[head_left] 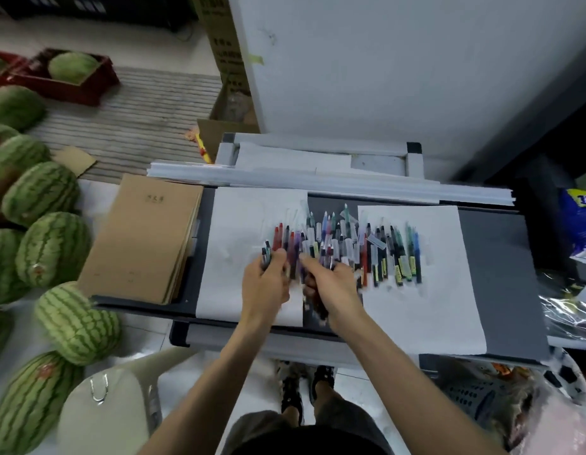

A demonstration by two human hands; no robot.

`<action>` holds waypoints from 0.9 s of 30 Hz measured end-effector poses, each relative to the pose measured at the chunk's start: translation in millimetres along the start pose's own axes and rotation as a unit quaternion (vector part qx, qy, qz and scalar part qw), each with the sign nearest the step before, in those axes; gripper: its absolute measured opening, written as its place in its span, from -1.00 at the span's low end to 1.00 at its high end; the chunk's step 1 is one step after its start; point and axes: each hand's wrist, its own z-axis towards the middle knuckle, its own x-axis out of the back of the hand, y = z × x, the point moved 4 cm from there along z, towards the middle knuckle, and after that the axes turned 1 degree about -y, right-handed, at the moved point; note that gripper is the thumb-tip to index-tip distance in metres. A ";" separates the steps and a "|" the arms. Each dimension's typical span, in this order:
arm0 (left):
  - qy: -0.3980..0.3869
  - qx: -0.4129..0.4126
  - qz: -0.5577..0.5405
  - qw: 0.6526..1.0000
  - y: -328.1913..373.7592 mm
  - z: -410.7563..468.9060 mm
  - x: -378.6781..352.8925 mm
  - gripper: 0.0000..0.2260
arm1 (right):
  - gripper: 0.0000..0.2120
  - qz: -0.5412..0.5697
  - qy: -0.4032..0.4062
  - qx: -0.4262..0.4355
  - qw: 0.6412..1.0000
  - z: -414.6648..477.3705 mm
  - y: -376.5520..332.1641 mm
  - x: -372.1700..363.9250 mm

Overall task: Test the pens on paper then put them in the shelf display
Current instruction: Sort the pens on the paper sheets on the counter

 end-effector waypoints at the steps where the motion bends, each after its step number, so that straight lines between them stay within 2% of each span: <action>1: 0.010 0.016 0.004 1.000 2.1 1.3 9.8 -0.64 | -0.65 0.000 -0.020 -0.017 1.000 2.3 -0.6 -9.8; 7: 0.082 0.113 0.046 0.989 -2.6 27.6 69.6 -0.84 | -0.77 -0.025 -0.100 -0.077 0.992 19.3 -0.4 -57.6; 11: 0.073 0.145 0.061 0.985 -6.6 48.6 101.3 -0.87 | -0.89 -0.018 -0.100 -0.116 0.988 30.0 -3.2 -85.1; 16: -0.012 0.134 0.101 0.986 4.1 72.6 105.4 -0.85 | -0.87 0.005 -0.098 -0.136 0.986 41.7 -11.6 -117.5; 21: -0.086 0.127 0.148 0.977 15.6 94.7 101.4 -0.74 | -0.86 -0.007 -0.066 -0.118 0.991 58.4 -16.5 -129.4; 24: -0.074 0.111 0.190 0.973 17.8 105.4 106.7 -0.78 | -0.91 -0.023 -0.047 -0.110 0.993 69.8 -13.3 -133.5; 27: -0.035 0.074 0.290 0.954 21.5 110.8 117.1 -0.85 | -0.91 -0.079 -0.018 -0.091 0.993 78.5 -10.1 -140.3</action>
